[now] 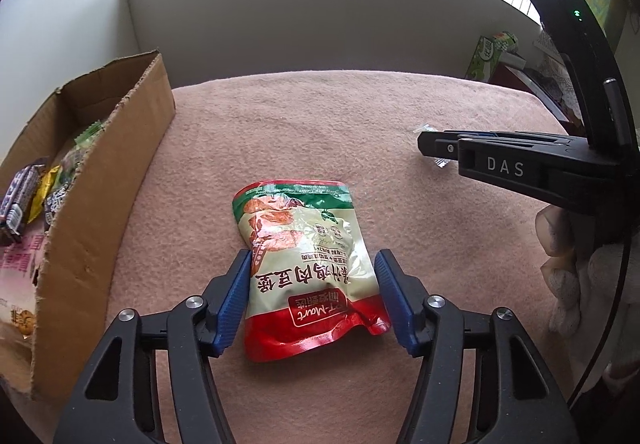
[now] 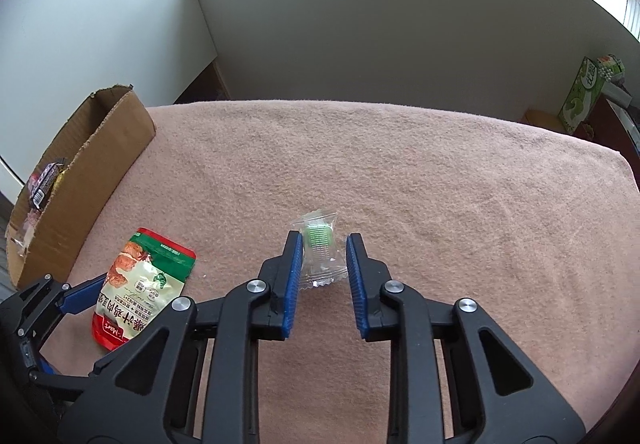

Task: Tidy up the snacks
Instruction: 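Close the left tool on the snack bag while the right tool closes on the green candy, then carry the snack bag and green candy into the box and open both tools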

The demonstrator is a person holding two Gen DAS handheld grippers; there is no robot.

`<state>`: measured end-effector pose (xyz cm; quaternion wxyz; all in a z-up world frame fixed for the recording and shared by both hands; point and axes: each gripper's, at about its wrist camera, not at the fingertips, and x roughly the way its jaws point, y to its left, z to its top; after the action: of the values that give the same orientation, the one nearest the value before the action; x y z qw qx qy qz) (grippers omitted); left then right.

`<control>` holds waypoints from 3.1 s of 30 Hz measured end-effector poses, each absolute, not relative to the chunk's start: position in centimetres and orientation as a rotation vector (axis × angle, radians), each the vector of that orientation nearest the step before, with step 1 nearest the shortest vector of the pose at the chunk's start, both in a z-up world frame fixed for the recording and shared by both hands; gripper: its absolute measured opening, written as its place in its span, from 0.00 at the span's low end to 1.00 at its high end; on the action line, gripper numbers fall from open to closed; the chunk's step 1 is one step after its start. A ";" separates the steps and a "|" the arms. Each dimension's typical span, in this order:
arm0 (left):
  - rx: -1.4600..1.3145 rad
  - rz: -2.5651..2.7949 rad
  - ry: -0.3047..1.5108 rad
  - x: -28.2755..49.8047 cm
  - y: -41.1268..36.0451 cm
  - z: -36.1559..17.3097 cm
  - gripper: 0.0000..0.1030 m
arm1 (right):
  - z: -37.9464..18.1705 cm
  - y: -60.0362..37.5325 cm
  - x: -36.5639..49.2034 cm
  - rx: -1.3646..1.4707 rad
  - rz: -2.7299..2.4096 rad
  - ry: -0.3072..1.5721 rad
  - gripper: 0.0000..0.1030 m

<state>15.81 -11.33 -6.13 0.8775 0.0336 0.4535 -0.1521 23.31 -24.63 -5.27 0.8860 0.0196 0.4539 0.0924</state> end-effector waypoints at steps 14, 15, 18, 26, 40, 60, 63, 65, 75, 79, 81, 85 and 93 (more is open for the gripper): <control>-0.014 -0.332 0.880 14.8 -8.9 -3.6 0.57 | -1.4 -23.1 20.9 0.045 0.247 0.836 0.23; -0.026 -0.335 0.860 14.5 -8.6 -2.9 0.57 | -1.0 -22.9 20.6 0.046 0.254 0.827 0.23; -0.051 -0.341 0.807 13.8 -7.7 -1.2 0.57 | 0.1 -22.2 20.0 0.049 0.274 0.804 0.23; -0.073 -0.297 0.724 13.2 -4.1 0.9 0.57 | 1.8 -18.7 19.6 0.073 0.352 0.769 0.23; -0.176 -0.130 0.659 13.9 5.5 1.8 0.57 | 1.4 -8.5 18.6 0.050 0.551 0.770 0.23; -0.250 -0.019 0.693 13.9 11.5 -0.4 0.60 | -1.9 -1.4 18.0 -0.032 0.657 0.835 0.26; -0.257 -0.018 0.696 14.6 11.0 -0.2 0.63 | -2.1 -1.4 18.2 -0.034 0.652 0.836 0.36; -0.261 -0.020 0.696 14.4 11.3 -0.3 0.65 | -2.1 -1.3 18.2 -0.032 0.654 0.832 0.49; -0.249 -0.030 0.679 14.0 11.0 0.0 0.65 | -1.8 -1.9 17.7 -0.067 0.630 0.807 0.71; -0.242 -0.024 0.676 13.8 10.9 0.0 0.65 | -1.9 -2.5 17.7 -0.078 0.611 0.799 0.75; -0.243 -0.021 0.674 13.7 10.9 0.1 0.66 | -1.9 -2.7 17.7 -0.080 0.603 0.802 0.75; -0.235 -0.017 0.671 13.6 10.7 0.2 0.70 | -2.1 -3.2 17.9 -0.084 0.586 0.808 0.76; -0.196 -0.001 0.664 13.4 9.6 0.4 0.77 | -1.9 -4.2 17.2 -0.112 0.550 0.794 0.76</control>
<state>13.42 9.57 0.36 0.9407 -0.0959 0.3255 -0.0005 17.23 -4.22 -1.91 0.8841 -0.0538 0.3815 0.2645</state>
